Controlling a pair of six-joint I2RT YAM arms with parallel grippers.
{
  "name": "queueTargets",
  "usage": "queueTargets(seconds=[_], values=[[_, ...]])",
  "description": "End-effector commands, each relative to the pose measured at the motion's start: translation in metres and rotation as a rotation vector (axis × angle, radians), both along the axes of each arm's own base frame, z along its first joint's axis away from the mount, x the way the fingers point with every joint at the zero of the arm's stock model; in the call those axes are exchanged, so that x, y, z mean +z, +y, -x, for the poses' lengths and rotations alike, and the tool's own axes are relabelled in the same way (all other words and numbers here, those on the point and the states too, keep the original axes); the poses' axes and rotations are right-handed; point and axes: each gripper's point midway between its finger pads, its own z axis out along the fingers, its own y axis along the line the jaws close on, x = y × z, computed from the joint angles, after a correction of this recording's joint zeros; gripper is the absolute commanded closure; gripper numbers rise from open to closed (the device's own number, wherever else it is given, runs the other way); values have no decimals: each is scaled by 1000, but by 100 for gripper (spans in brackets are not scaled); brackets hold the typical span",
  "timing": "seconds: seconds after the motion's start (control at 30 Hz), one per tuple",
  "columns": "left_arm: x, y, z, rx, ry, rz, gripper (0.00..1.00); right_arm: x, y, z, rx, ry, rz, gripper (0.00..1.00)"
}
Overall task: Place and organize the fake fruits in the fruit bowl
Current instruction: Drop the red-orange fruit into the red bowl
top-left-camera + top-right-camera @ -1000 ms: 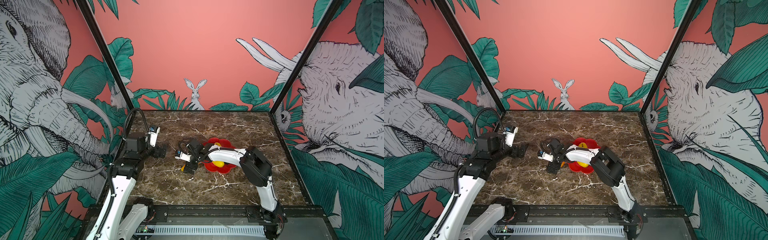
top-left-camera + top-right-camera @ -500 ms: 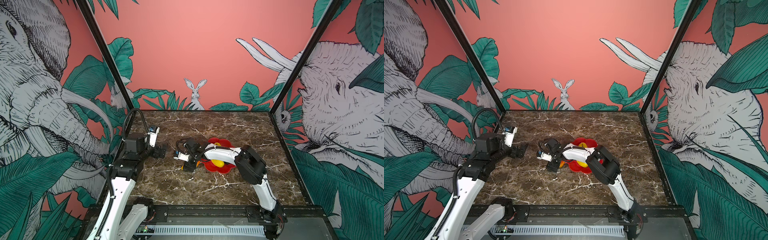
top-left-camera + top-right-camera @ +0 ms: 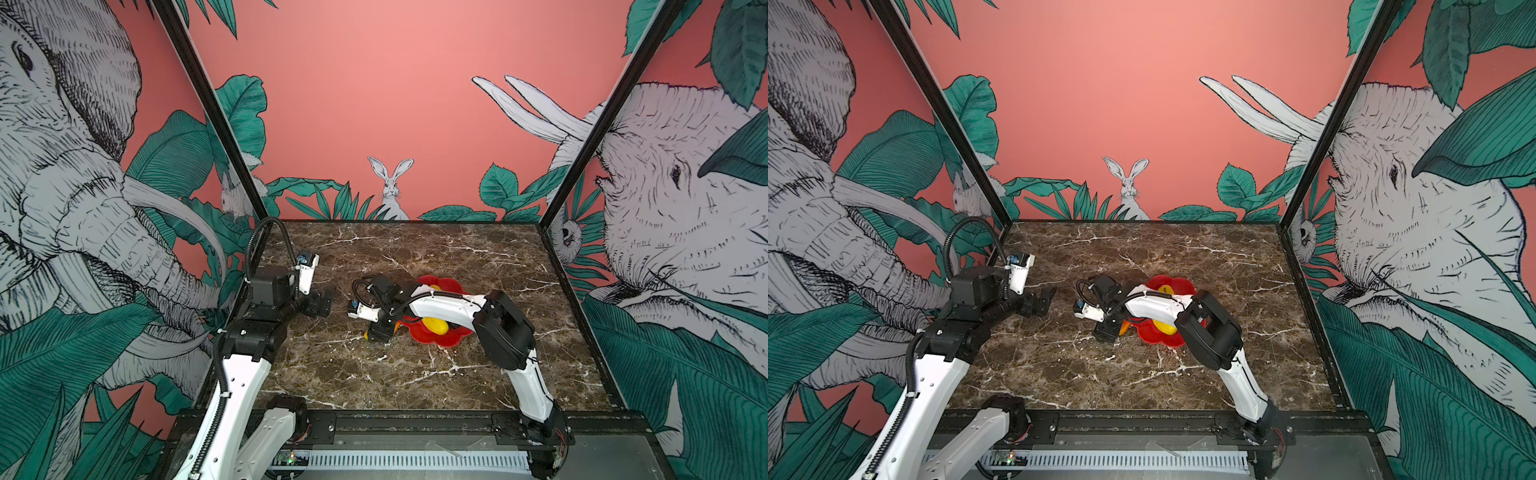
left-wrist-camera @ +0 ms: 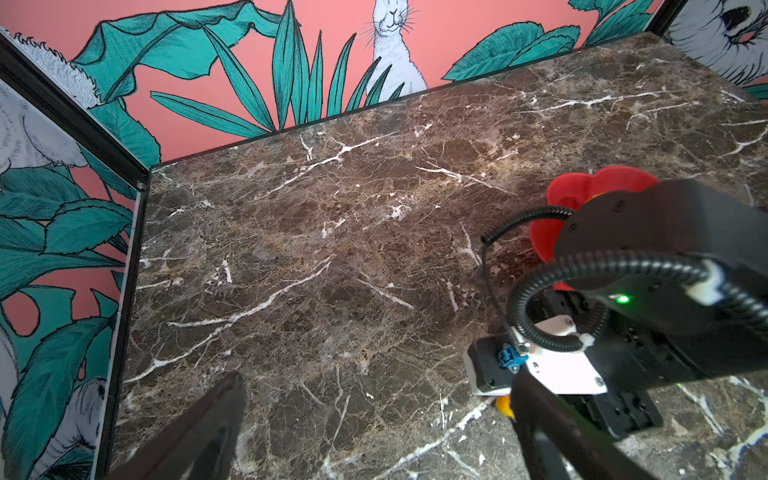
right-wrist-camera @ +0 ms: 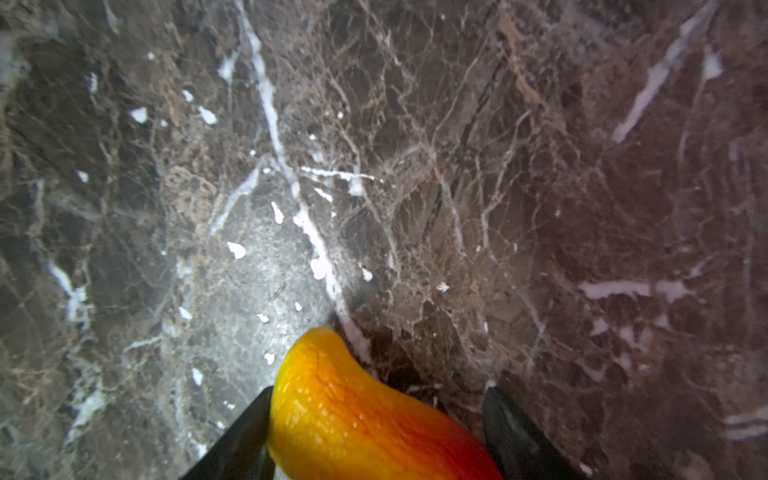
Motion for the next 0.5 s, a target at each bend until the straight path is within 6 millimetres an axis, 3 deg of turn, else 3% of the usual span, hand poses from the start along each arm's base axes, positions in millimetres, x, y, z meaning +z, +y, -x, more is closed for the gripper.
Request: queueTargets(seconds=[0.0,0.13,0.2,0.47], values=[[-4,1,4,-4,6,-14,0,76,11,1,20,-93,-132,49],[-4,2,4,-2,6,-15,0,115,2,-1,-1,-167,-194,48],[-4,2,4,-2,6,-15,0,122,-10,-6,-28,-200,-187,48],[-3,1,5,-5,4,-11,0,94,-84,-38,-232,-225,-49,47]])
